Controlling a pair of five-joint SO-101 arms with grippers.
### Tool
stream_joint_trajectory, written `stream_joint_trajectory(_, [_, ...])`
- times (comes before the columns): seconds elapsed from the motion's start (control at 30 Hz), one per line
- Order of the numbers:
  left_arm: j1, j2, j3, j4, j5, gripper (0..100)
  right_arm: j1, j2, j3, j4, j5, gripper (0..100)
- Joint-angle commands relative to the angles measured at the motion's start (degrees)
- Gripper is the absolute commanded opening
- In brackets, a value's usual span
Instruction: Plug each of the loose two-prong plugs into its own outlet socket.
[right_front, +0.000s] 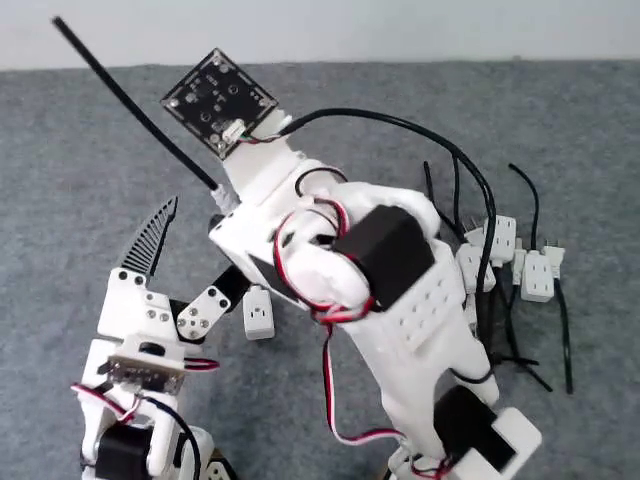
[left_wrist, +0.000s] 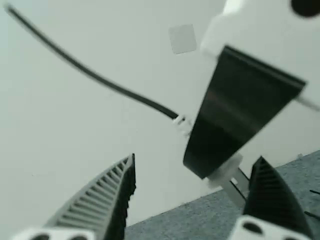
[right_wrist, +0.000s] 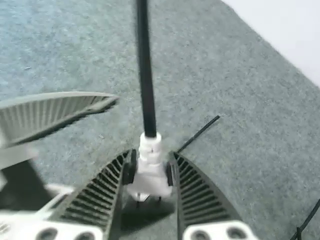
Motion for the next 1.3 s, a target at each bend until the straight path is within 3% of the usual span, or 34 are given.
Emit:
stream_joint_trajectory(0.0, [-0.7, -0.6, 1.3, -2.0, -0.1, 36, -1.1, -4.4, -0.2, 2.4, 0.6, 0.8])
stream_joint_trajectory(0.47, [-5.2, -0.6, 2.0, -3.3, 0.0, 36, -1.1, -14.5, 16.1, 2.2, 0.6, 0.8])
stream_joint_trajectory(1.07, [-5.5, -0.7, 2.5, -1.0, -0.3, 35, -0.7, -18.2, 24.0, 2.1, 0.9, 0.8])
stream_joint_trajectory(1.27, [-8.6, -0.5, 4.1, 0.4, -1.6, 35, 7.0, -16.7, 24.7, 2.1, -1.7, 0.8])
